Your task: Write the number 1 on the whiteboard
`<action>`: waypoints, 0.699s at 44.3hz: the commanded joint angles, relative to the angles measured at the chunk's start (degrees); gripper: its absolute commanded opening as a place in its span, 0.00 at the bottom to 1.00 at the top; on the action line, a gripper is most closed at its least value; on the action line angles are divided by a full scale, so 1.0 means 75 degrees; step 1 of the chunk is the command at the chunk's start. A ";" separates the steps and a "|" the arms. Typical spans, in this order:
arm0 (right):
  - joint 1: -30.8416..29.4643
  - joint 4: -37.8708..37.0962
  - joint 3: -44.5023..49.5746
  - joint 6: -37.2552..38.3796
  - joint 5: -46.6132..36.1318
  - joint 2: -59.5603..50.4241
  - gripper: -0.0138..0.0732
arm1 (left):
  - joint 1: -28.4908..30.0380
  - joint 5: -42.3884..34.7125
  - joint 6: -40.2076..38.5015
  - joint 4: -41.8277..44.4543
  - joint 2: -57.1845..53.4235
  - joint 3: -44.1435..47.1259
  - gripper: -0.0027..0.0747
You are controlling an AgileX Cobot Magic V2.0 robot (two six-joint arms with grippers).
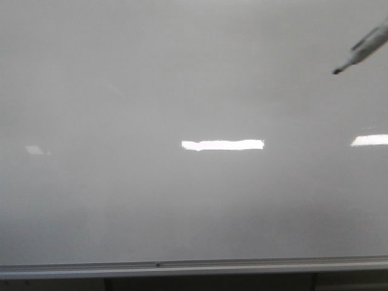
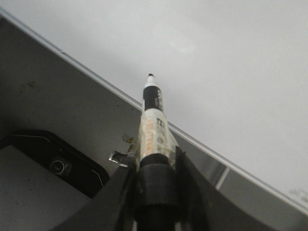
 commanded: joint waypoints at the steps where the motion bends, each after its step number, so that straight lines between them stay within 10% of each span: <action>1: -0.0733 -0.0268 0.0233 0.0558 -0.0378 -0.0522 0.18 | 0.0453 -0.0579 -0.0446 -0.0067 -0.0225 -0.0037 0.75; 12: -0.2524 -0.0262 0.1831 0.1630 -0.1500 -0.1633 0.18 | 0.1384 -0.0648 -0.0850 -0.0056 -0.0277 0.0086 0.75; 31: -0.2617 0.0235 0.2200 0.1608 -0.3760 -0.1198 0.18 | 0.1433 -0.0923 -0.0850 -0.0084 -0.0277 0.0086 0.75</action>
